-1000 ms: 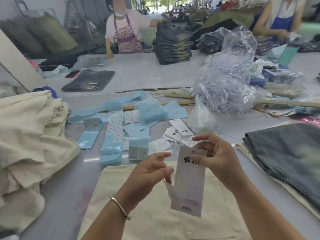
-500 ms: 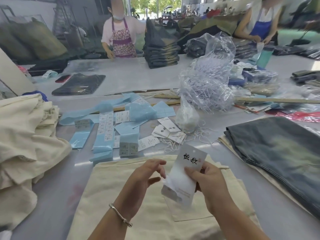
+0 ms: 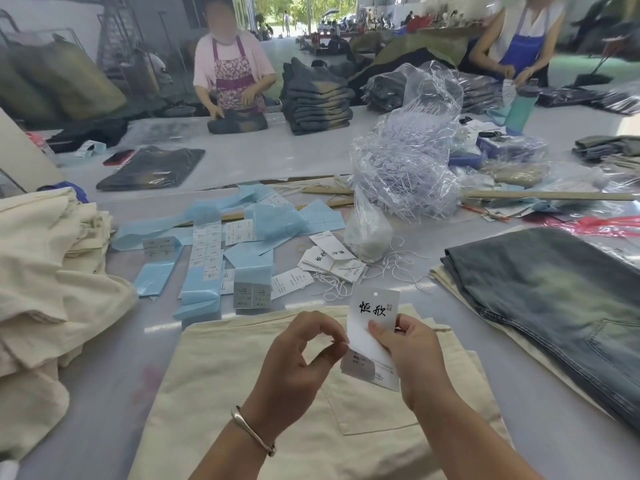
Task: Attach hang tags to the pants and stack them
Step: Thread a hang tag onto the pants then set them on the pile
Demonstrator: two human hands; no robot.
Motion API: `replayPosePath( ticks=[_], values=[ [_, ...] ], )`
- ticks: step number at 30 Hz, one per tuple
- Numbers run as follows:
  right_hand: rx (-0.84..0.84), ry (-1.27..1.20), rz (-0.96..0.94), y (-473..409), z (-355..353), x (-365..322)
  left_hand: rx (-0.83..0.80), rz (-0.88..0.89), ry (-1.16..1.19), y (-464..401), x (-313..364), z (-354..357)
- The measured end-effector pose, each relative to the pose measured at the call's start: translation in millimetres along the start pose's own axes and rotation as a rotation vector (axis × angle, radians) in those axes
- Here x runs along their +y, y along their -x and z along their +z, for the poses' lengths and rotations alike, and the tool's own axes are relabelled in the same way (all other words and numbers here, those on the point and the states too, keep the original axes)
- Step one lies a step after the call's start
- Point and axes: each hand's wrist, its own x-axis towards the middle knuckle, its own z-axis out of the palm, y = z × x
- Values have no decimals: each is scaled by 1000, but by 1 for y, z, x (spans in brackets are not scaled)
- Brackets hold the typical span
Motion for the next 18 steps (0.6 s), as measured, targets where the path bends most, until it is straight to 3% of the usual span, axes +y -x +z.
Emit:
replayPosePath(
  ticks=[9, 15, 18],
  values=[
    [53, -24, 40, -9, 1, 0, 95, 318, -282, 9, 4, 0],
    [92, -6, 43, -25, 6, 10, 139, 353, -357, 12, 4, 0],
    [205, 93, 35, -38, -3, 17, 215, 374, -344, 13, 10, -5]
  ],
)
